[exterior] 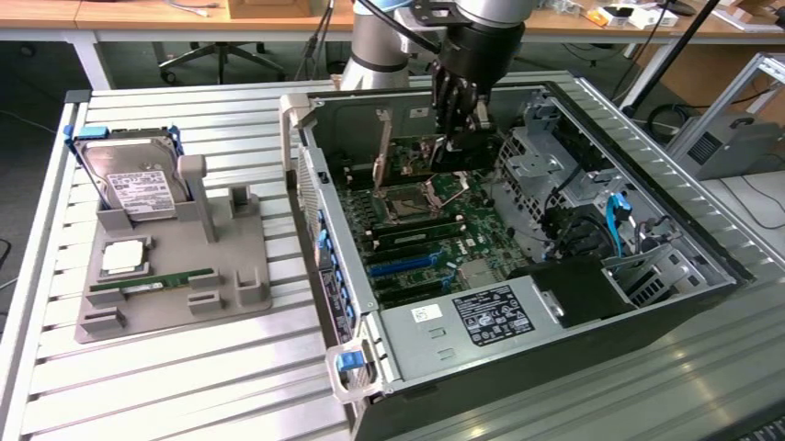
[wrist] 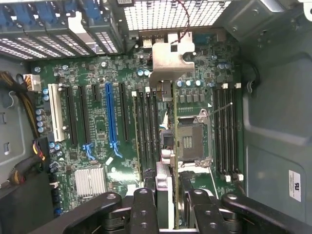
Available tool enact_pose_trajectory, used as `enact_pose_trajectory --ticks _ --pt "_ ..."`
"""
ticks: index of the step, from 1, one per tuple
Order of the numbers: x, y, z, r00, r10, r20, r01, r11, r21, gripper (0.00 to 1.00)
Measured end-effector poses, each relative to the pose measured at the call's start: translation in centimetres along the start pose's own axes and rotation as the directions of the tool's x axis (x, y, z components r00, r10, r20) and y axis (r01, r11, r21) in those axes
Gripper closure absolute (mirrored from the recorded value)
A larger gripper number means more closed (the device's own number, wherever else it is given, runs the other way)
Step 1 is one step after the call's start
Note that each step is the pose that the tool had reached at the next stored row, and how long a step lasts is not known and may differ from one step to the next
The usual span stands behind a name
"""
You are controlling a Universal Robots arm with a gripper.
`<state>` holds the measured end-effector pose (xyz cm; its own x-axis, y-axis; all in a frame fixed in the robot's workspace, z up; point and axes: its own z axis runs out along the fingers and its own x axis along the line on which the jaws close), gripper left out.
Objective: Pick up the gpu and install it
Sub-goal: 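Insert the gpu into the slot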
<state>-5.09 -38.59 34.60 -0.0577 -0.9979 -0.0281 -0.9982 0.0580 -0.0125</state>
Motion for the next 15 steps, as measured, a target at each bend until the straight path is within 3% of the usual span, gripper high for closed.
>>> enact_pose_trajectory --ticks 6,15 --pt "0.00 0.00 0.01 0.9986 -0.053 0.0007 0.053 0.9986 -0.0015 0.70" --pt "0.00 0.00 0.02 0.9920 -0.126 0.0018 0.126 0.9920 -0.0034 0.70"
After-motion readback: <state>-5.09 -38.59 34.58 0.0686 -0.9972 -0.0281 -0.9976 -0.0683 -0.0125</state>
